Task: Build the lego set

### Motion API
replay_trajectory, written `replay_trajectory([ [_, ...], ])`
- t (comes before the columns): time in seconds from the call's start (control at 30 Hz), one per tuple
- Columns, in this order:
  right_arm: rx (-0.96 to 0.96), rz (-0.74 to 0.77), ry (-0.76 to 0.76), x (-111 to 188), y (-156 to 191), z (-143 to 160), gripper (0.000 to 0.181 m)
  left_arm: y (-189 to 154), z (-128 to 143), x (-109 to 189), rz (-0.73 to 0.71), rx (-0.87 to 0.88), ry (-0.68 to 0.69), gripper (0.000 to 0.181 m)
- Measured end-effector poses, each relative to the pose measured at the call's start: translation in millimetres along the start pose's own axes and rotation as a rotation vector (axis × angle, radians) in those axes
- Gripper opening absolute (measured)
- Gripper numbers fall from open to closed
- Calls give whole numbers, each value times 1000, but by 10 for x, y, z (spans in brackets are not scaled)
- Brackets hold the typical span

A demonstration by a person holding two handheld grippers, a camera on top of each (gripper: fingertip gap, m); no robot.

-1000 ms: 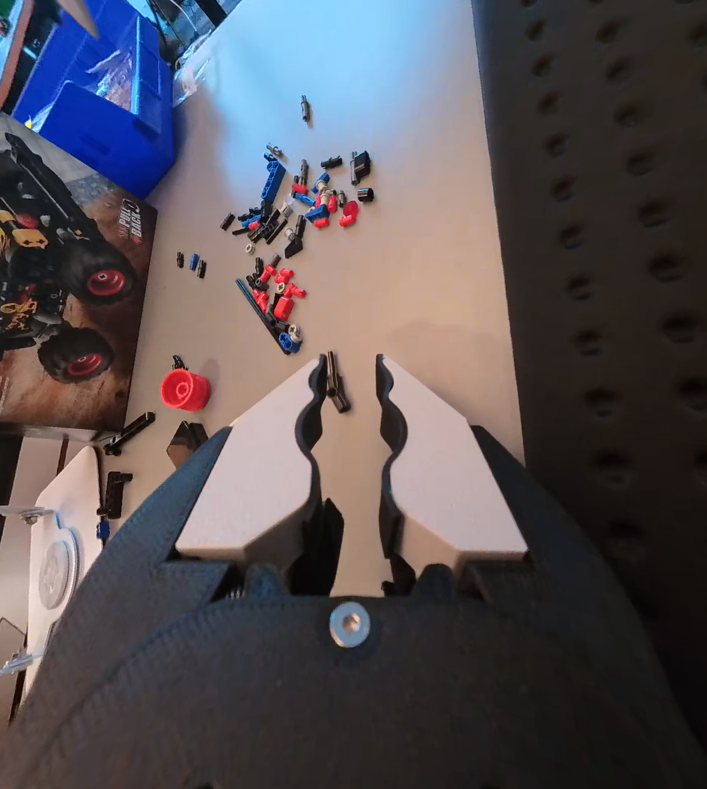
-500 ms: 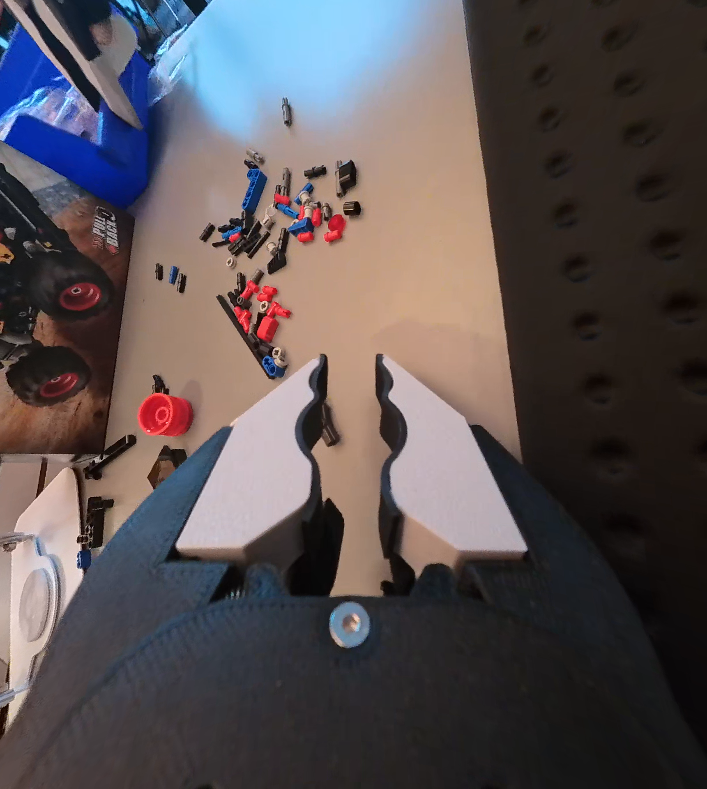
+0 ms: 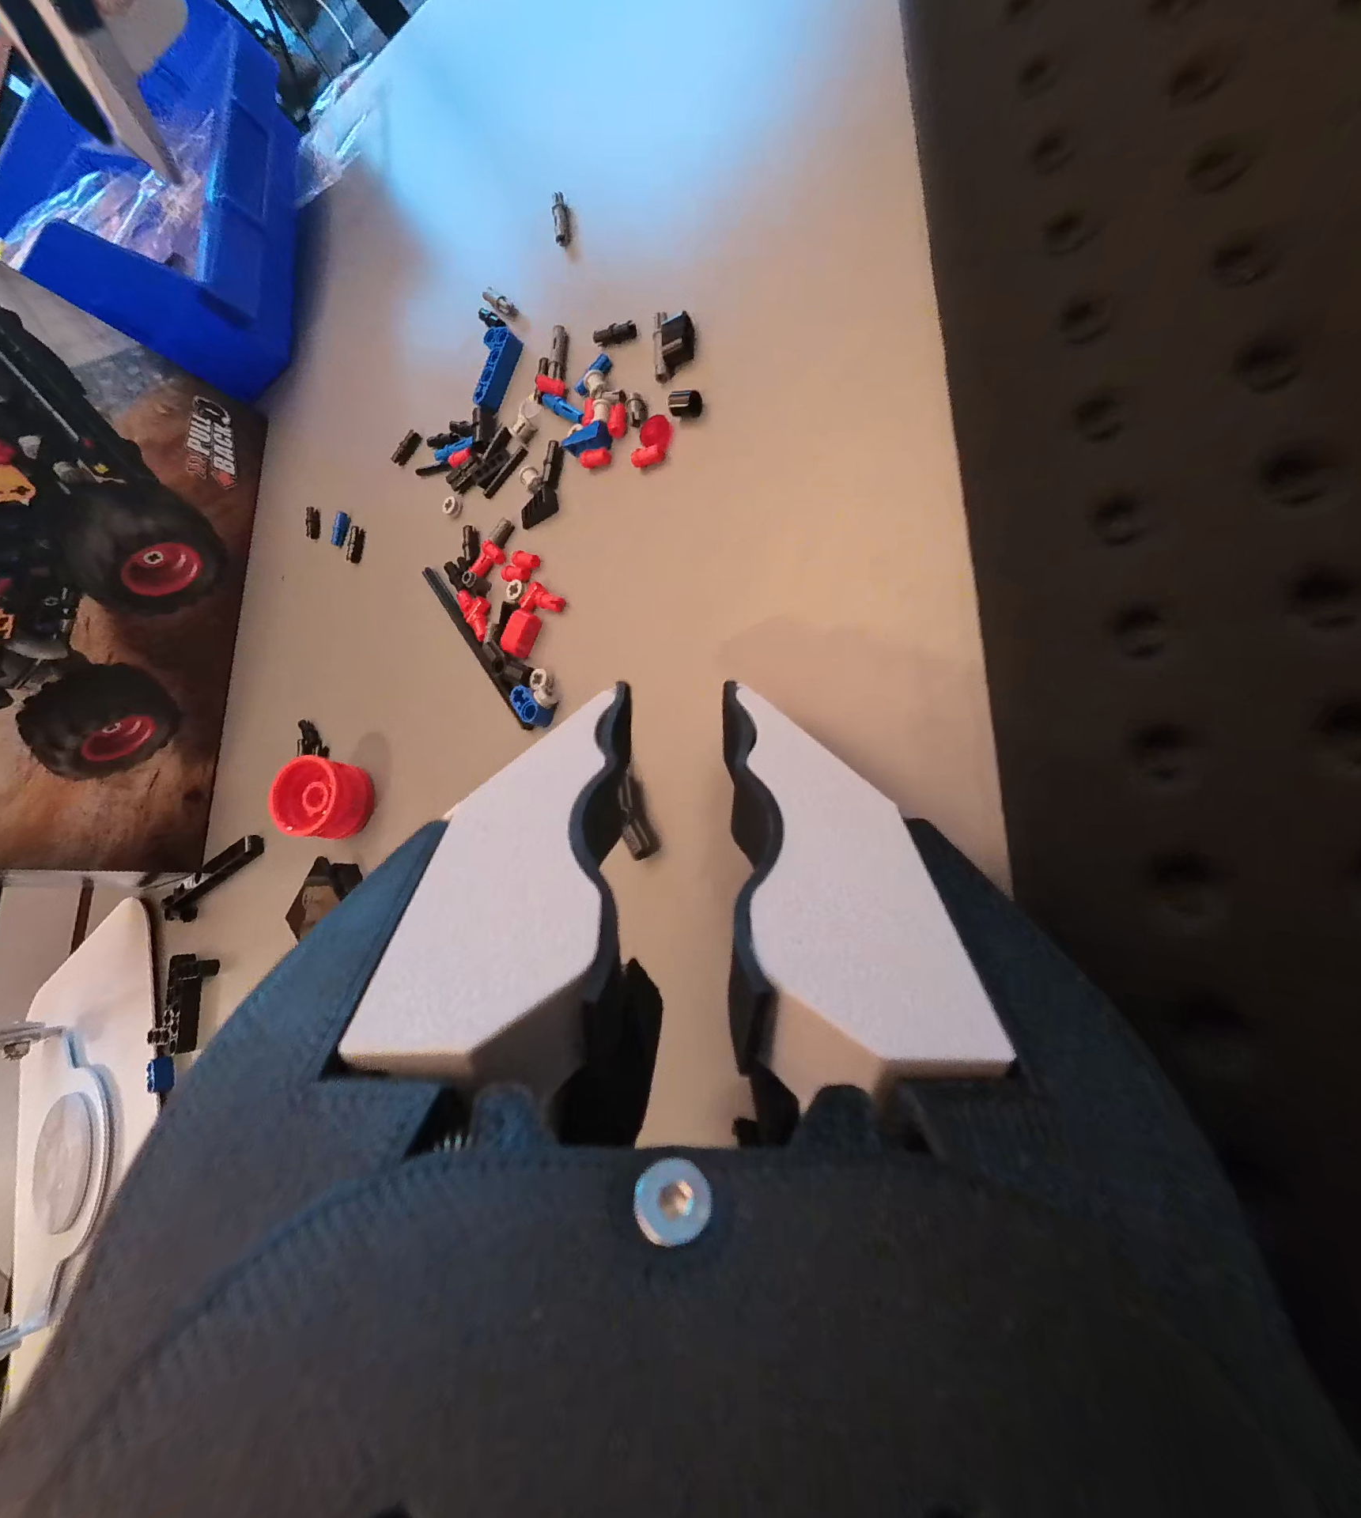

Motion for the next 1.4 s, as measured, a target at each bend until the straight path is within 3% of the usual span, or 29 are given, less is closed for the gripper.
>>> replay_trajectory([
  [0.07,35,32,13,-115,-59,-6,51,16,-1,4,-3,8,-2,20],
  [0.2,95,101,18,-195,-168,-56,7,11,8,-3,6,18,-1,20],
  [0.27,96,101,5,-194,-197,-79,0,4,3,-7,12,21,-3,20],
  [0.73,16,130,-108,245,-330,-168,0,-11,-31,-73,20,34,-2,20],
  [1.4,81,168,-88,1044,446,-38,0,72,-348,-568,14,17,-5,20],
])
Point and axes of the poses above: each gripper's, where its closed fingertips meet, x back along the fingers, z out of its underside, y = z × x across the jaws, the point moved 2 cm from there along x, back along the fingers, and after that the axes turned 11 degrees about x, right-handed, at the moved point
